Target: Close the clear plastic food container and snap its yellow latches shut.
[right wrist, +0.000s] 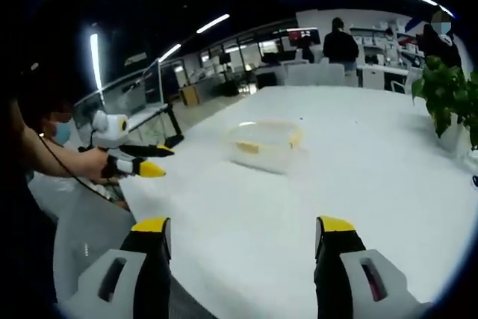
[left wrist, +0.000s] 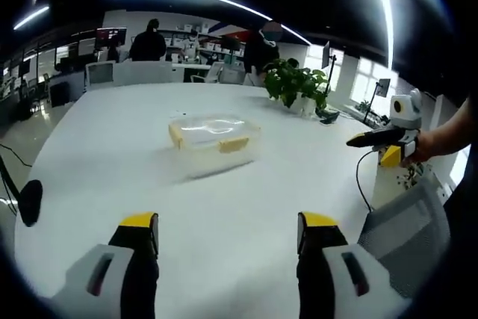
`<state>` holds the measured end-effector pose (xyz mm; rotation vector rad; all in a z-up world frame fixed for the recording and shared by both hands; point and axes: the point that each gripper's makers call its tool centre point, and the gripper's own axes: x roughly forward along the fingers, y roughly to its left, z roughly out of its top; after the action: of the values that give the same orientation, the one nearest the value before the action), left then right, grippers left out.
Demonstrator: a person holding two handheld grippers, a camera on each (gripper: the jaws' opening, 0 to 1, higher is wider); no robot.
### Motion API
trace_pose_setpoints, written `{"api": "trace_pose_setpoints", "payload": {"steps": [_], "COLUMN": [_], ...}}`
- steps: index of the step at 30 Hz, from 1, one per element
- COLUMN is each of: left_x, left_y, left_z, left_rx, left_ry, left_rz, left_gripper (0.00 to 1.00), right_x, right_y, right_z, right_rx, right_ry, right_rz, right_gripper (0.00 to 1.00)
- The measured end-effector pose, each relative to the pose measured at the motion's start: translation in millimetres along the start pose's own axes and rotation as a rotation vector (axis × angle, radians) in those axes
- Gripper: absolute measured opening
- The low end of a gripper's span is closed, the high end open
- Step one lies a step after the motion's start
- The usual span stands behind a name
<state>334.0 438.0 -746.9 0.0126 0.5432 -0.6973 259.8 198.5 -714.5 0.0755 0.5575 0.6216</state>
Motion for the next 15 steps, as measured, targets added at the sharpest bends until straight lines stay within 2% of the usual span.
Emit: {"api": "trace_pose_setpoints", "payload": {"steps": [8, 15], "left_x": [-14.4, -24.4], "left_y": [-0.2, -4.8], "left_z": [-8.5, -11.4], "left_rx": [-0.007, -0.026], "left_ry": [0.006, -0.001], "left_rz": [0.009, 0.010], "left_gripper": [0.75, 0.75], "right_x": [-16.5, -27.8], "right_y": [1.5, 10.1], "right_z": [-9.0, -17.5], "right_rx": [0.045, 0.051], "right_ry": [-0.006, -0.008], "right_rz": [-0.023, -0.029], "right_gripper": [0.78, 0.78]}}
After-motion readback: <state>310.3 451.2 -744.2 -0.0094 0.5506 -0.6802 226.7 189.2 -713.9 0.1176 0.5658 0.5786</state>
